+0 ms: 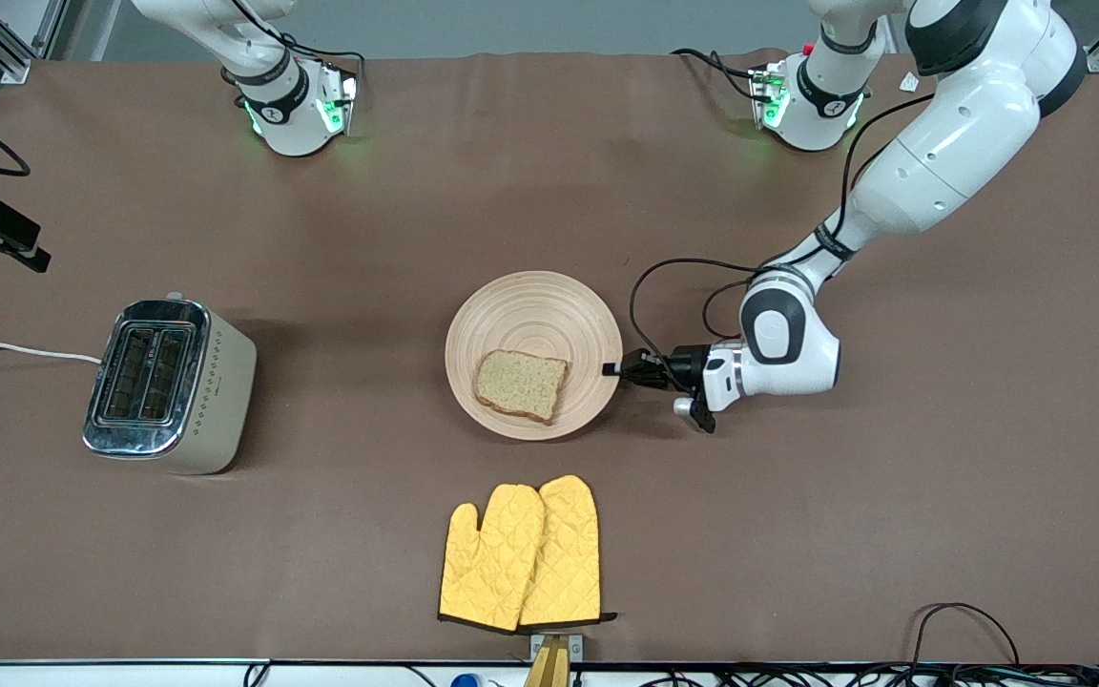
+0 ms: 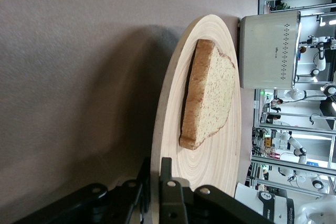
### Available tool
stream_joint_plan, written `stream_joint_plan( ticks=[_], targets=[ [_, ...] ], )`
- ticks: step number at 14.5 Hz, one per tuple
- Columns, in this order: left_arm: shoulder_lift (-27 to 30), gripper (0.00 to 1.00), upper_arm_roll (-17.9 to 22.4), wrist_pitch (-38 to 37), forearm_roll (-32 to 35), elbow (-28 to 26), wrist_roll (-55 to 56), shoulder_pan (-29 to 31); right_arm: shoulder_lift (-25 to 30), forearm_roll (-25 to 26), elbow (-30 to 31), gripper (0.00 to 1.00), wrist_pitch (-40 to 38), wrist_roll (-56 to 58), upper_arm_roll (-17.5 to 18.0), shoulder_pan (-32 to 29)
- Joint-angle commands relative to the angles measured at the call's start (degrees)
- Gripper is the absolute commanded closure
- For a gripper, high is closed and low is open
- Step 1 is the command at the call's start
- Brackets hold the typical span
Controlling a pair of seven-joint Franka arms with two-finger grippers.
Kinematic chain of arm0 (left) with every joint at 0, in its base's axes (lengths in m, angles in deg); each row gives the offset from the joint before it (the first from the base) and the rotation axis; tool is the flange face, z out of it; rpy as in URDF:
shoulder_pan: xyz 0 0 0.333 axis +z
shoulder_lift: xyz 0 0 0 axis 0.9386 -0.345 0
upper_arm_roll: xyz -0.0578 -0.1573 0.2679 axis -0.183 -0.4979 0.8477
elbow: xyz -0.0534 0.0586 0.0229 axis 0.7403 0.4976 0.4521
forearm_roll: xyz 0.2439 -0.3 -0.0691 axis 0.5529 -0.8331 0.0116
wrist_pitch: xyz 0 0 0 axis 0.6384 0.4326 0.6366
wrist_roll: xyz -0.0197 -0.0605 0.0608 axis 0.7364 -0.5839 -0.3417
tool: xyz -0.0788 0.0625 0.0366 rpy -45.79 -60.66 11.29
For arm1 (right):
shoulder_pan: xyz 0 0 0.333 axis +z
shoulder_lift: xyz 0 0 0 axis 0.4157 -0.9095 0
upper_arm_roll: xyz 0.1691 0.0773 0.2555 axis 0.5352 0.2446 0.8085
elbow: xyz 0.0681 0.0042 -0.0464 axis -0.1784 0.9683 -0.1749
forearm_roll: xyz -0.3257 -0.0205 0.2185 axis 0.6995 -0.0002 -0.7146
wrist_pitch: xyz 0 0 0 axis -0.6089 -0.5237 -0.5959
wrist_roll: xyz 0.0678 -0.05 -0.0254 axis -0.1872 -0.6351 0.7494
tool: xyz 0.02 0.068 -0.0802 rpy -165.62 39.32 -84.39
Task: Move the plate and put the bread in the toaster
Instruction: 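Slide the wooden plate with the left gripper toward the table's middle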
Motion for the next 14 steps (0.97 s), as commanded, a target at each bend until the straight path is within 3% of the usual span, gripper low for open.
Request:
stream_joint_plan(
  ticks=[1, 2, 4, 5, 14],
  targets=[
    [-0.65, 0.94, -0.25, 0.4, -2.07, 0.44, 0.01, -0.28, -0.04, 0.52, -0.52, 0.0, -0.56, -0.36, 0.36, -0.14],
    [-1.0, 0.87, -0.25, 0.49, -1.98, 0.44, -0.08, -0.28, -0.04, 0.52, -0.52, 0.0, -0.56, -0.36, 0.36, -0.14],
    [-0.65, 0.45, -0.08, 1.37, -1.72, 0.52, -0.08, -0.63, -0.04, 0.52, -0.52, 0.0, -0.65, -0.36, 0.36, -0.14],
    [-0.39, 0.0, -0.08, 2.24, -1.54, 0.44, -0.17, -0.64, -0.04, 0.61, -0.52, 0.0, -0.56, -0.36, 0.36, -0.14],
    [7.96, 0.0, 1.32, 2.43, 2.22, 0.87, 10.46, 4.89, -3.45, -0.35, 0.8, 0.0, -3.27, 0.87, 0.36, -0.32]
  ],
)
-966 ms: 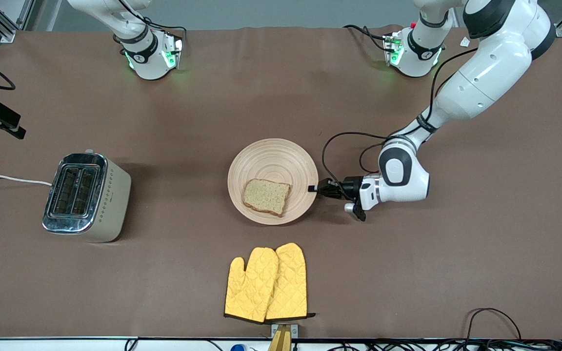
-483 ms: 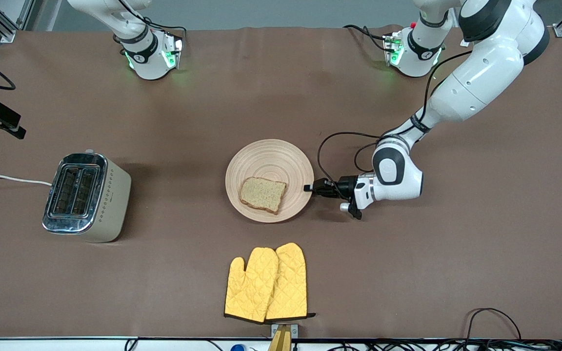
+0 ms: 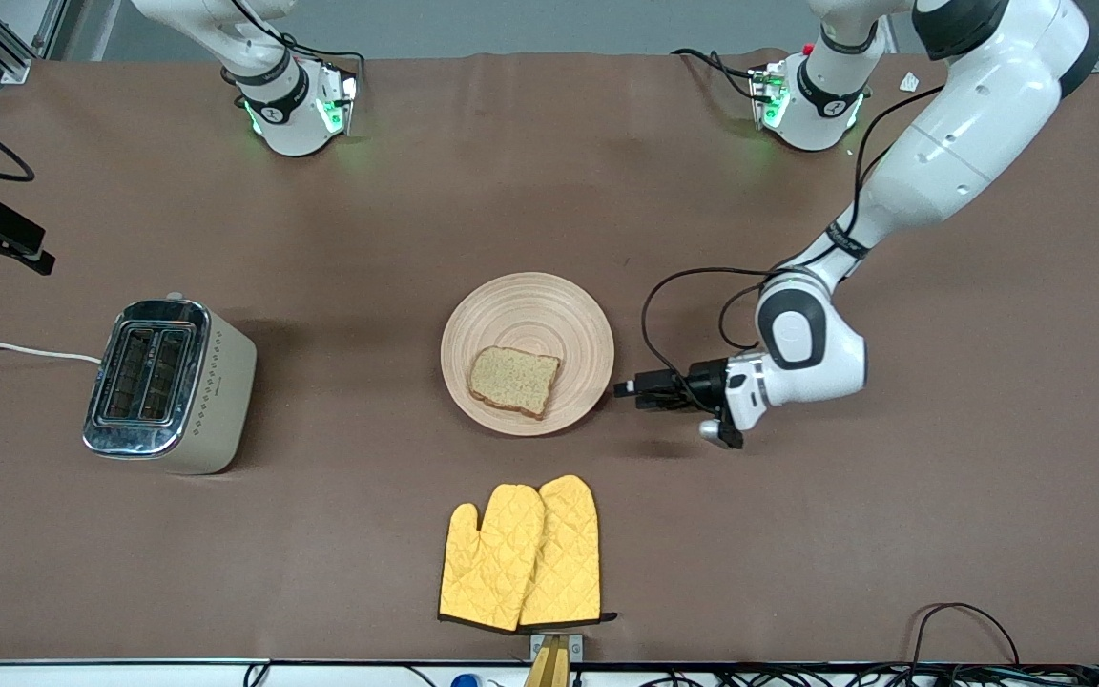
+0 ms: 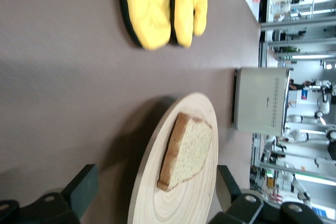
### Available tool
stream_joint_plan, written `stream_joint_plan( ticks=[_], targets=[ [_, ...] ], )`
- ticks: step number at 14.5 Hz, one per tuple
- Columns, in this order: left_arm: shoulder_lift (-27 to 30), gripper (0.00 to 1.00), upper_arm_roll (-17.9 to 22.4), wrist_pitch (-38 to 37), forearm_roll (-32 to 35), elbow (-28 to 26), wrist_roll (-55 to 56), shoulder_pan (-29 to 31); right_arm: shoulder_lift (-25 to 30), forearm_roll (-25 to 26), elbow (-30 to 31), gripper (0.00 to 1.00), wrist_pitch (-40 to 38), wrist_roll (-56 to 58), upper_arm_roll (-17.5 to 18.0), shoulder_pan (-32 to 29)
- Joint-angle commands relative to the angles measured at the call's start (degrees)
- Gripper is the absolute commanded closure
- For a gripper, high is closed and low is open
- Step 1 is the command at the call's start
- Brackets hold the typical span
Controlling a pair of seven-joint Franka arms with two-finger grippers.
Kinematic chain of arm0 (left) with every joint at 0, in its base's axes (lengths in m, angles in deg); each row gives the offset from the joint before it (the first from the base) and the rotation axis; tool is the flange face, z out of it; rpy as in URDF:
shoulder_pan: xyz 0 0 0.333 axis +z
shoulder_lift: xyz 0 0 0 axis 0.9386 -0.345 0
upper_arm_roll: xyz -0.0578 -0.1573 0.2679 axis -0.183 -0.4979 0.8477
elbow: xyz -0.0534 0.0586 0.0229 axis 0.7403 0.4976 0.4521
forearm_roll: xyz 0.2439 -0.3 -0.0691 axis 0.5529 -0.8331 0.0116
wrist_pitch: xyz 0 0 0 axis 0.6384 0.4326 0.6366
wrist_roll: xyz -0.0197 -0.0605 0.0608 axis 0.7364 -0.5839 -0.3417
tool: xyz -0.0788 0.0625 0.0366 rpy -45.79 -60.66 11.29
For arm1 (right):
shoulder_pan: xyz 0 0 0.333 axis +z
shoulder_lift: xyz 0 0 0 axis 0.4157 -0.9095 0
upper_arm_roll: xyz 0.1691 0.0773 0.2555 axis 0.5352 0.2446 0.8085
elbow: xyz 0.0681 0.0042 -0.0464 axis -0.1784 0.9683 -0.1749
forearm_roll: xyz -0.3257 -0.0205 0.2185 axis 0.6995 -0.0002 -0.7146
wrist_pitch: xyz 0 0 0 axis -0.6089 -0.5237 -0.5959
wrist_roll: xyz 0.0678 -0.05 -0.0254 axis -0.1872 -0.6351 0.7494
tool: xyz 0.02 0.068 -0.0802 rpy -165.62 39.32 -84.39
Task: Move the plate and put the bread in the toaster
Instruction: 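Release the plate with the left gripper while the right gripper reaches the bread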
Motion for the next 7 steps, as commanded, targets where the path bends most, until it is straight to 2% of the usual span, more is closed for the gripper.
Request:
stream_joint_plan(
  ticks=[1, 3, 7],
  targets=[
    [3.1, 0.0, 0.9, 0.0, 4.57, -0.83, 3.94, 2.51, -2.8, -0.47, 0.23, 0.0, -1.21, 0.57, 0.6, 0.17],
    [3.02, 0.0, 1.42, -0.44, 15.61, 0.4, 8.42, 5.23, -4.74, -3.88, 0.32, 0.0, 0.18, -0.22, 0.6, 2.8],
    [3.45, 0.0, 1.52, -4.92, 32.25, 2.25, 15.46, 9.8, -9.39, -4.87, 0.41, 0.0, 2.3, -3.99, 0.69, 9.3]
  ],
)
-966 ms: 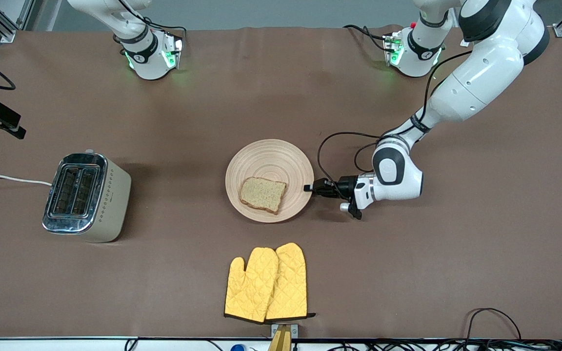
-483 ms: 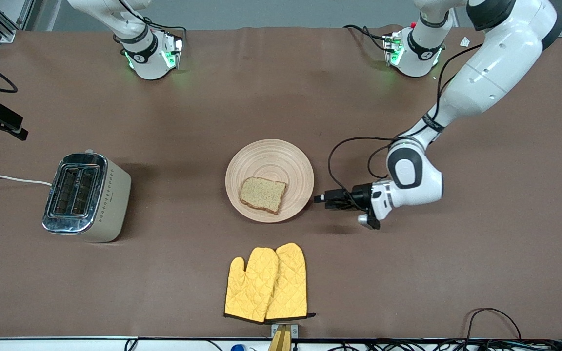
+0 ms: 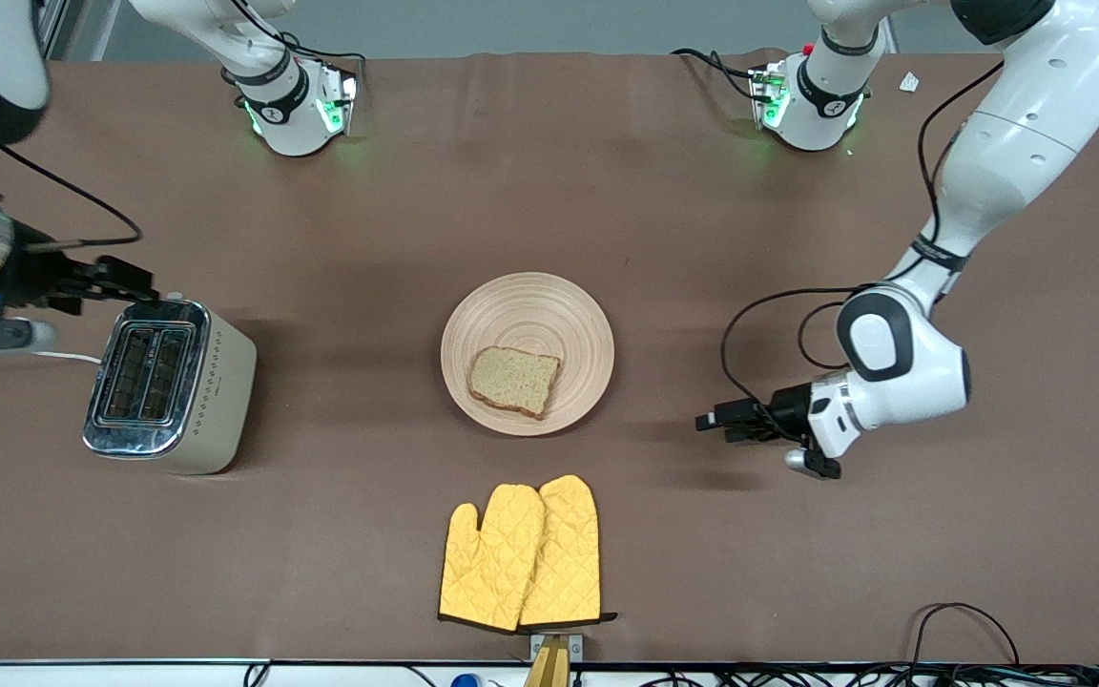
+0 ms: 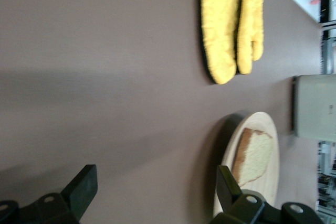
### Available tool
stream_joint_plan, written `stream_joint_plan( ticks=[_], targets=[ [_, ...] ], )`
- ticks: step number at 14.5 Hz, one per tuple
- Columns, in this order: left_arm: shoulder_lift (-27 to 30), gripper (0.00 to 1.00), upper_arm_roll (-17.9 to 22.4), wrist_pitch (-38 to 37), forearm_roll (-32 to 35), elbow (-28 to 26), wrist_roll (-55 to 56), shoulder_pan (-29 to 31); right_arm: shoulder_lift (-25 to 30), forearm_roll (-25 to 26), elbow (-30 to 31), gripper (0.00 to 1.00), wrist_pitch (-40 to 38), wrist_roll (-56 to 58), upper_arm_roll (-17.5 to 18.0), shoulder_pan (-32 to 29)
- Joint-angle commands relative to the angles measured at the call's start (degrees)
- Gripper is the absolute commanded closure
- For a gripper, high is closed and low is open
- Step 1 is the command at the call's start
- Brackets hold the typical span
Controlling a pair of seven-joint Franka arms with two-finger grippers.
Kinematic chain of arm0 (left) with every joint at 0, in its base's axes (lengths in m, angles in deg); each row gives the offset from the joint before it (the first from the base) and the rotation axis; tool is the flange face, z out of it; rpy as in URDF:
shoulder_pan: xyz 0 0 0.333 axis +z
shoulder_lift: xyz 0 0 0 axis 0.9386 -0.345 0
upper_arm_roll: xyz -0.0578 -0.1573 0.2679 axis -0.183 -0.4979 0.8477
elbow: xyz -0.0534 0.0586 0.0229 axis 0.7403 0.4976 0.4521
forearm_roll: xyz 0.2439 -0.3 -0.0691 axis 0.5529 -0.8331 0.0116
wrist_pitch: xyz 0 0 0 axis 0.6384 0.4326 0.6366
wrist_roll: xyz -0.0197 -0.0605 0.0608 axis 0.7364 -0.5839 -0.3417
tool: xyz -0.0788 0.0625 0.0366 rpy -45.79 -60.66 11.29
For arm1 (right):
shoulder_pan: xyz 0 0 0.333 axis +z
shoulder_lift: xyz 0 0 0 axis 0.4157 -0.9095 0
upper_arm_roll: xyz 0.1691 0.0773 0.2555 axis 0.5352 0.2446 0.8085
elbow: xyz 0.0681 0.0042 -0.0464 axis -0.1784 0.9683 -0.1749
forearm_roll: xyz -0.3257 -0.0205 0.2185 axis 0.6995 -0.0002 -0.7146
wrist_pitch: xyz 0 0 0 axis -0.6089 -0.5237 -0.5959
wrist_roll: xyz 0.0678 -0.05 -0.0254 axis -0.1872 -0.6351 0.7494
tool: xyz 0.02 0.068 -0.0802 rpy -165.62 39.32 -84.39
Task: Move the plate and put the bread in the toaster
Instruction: 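Release the plate with the left gripper while the right gripper reaches the bread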
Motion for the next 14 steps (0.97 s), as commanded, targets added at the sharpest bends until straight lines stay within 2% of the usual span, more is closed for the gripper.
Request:
stream_joint_plan(
  ticks=[1, 4, 7, 10, 12, 14],
  targets=[
    [1.52, 0.0, 0.31, -2.86, 9.92, 1.22, 5.69, 2.03, -3.07, -1.68, 0.1, 0.0, 2.54, -4.0, -0.18, 4.54],
    [5.2, 0.0, 0.31, -8.2, 22.05, 2.71, 16.13, 2.65, -8.61, -4.32, 0.02, 0.0, 9.83, -8.85, -0.27, 10.24],
    [8.72, 0.0, 0.05, -15.76, 28.23, 5.34, 28.79, 1.69, -13.27, -4.24, 0.1, 0.0, 14.23, -12.35, -0.27, 15.96],
    [11.88, 0.0, -1.27, -22.53, 37.26, 6.93, 39.08, 0.9, -17.84, -3.8, 0.19, 0.0, 19.15, -19.82, -0.27, 21.15],
    [14.42, 0.0, -1.27, -27.71, 42.9, 8.07, 42.87, -0.85, -20.91, -3.71, 0.19, 0.0, 22.4, -22.73, -0.27, 23.88],
    [17.32, 0.0, -1.27, -33.68, 44.85, 9.91, 44.99, -1.91, -23.38, -3.71, 0.37, 0.01, 26.62, -25.8, -0.27, 25.99]
  ],
)
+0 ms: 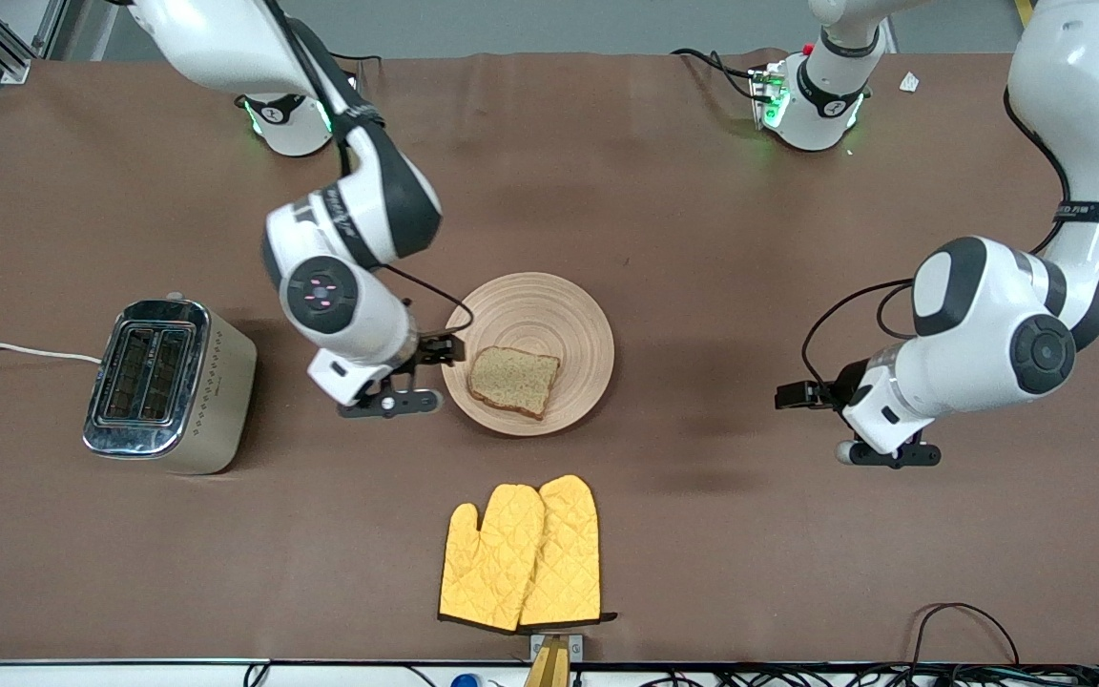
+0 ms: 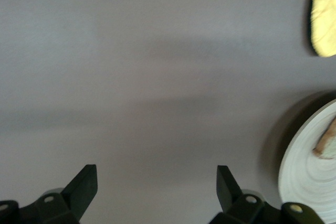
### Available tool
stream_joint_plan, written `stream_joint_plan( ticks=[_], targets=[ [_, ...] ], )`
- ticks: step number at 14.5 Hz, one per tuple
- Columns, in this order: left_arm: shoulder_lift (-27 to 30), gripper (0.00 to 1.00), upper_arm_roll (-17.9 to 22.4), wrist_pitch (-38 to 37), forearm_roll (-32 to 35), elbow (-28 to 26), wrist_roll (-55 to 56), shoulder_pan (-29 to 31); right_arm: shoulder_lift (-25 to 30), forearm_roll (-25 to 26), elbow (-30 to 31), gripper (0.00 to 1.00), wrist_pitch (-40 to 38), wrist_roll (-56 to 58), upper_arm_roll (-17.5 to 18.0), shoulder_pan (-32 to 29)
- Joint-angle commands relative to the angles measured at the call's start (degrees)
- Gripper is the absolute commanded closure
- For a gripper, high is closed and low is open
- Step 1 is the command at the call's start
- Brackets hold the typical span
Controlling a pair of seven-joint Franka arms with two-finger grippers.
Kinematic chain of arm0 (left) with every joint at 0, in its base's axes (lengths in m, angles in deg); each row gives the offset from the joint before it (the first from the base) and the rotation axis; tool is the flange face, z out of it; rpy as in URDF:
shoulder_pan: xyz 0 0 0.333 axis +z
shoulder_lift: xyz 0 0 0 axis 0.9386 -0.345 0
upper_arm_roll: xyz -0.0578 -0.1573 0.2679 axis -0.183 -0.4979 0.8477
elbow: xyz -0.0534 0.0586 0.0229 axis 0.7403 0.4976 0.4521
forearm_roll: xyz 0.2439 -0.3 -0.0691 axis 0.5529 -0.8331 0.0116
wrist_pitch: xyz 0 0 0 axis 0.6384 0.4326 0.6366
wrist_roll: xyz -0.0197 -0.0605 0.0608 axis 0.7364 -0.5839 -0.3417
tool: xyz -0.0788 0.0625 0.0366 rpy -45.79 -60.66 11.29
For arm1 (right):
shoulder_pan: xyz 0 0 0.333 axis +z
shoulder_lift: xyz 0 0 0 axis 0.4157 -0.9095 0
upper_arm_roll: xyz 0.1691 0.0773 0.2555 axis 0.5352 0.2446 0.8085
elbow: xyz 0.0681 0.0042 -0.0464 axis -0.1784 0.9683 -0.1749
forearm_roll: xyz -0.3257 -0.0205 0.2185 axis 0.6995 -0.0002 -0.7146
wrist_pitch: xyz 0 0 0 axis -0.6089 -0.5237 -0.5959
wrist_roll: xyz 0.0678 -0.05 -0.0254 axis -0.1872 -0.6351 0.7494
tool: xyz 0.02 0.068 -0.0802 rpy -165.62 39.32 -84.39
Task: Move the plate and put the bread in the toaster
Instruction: 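Release the plate with the left gripper while the right gripper reaches the bread, then grasp the bread slice with the right gripper while the left gripper withdraws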
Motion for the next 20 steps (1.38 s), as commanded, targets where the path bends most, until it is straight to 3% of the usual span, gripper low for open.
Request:
stream_joint_plan(
  ticks=[1, 4, 8, 16, 20],
  targets=[
    [5.07, 0.0, 0.36, -8.1, 2.67, 2.33, 2.35, -1.08, -3.25, -0.05, -0.23, 0.02, 4.74, -3.92, -0.57, 2.62],
    [8.86, 0.0, 0.62, -14.96, 3.02, 6.19, 1.82, -0.55, -5.19, -0.14, 1.08, 0.07, 9.57, -5.07, -0.57, 4.39],
    [9.22, 0.0, 0.19, -26.4, 6.19, 15.86, 0.68, -0.9, -5.28, -0.14, 8.37, 0.15, 21.26, -5.16, -0.57, 6.06],
    [20.01, 0.0, 1.42, -32.21, 5.57, 16.93, -2.22, 2.09, -6.25, 0.04, 11.1, 0.3, 25.23, -5.07, -0.66, 7.29],
    [20.82, 0.0, 1.59, -33.88, 5.31, 16.93, -2.31, 2.43, -6.25, 1.78, 11.28, 0.31, 25.32, -4.9, -0.74, 7.2]
  ],
)
